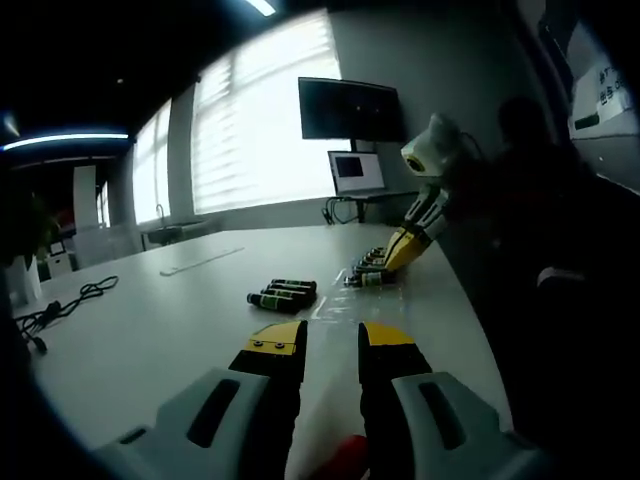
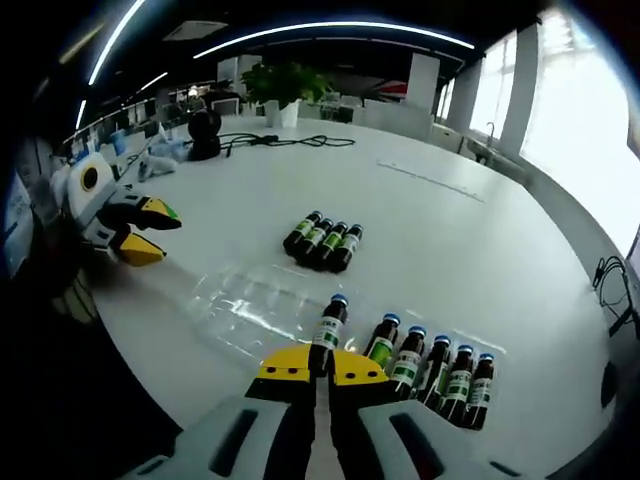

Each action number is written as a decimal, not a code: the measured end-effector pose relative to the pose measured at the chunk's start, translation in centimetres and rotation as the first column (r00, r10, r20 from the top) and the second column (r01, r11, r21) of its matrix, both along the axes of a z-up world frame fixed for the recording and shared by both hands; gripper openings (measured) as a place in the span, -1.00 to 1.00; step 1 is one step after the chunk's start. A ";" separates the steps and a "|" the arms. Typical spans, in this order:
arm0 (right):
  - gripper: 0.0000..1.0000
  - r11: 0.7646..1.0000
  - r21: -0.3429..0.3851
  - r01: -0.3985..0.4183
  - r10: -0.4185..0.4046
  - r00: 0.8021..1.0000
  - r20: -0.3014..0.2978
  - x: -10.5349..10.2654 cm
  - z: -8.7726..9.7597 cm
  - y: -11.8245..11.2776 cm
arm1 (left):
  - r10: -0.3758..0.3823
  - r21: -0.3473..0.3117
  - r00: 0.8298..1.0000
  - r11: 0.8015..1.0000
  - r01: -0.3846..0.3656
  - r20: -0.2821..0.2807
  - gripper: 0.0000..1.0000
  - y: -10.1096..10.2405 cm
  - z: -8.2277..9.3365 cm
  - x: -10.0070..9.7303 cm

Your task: Grip medicine bottles put into box

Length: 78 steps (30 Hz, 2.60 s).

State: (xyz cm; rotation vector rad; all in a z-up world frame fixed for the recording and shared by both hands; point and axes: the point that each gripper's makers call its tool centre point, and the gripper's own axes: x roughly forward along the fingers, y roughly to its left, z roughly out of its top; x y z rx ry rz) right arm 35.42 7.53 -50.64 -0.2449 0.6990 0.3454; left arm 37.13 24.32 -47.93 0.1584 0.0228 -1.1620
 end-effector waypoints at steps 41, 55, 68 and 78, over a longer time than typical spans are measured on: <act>-0.99 0.997 0.063 0.047 -0.057 0.983 0.175 1.2 1.8 0.3 | 0.014 0.007 1.000 1.000 -0.014 0.002 -0.72 -0.1 0.0 0.3; -0.99 0.994 0.086 0.063 -0.081 0.972 0.221 1.7 2.4 0.5 | 0.032 0.007 0.999 0.999 -0.032 -0.002 -0.72 0.2 0.0 0.7; -0.96 0.998 0.040 0.049 -0.058 0.966 0.252 2.8 2.7 1.1 | 0.047 0.009 0.999 0.999 -0.047 -0.017 -0.72 0.4 -0.2 1.0; -0.91 0.997 0.043 0.067 -0.076 0.955 0.287 4.2 3.6 0.5 | 0.048 0.006 0.999 0.999 -0.048 -0.018 -0.72 0.4 -0.2 1.0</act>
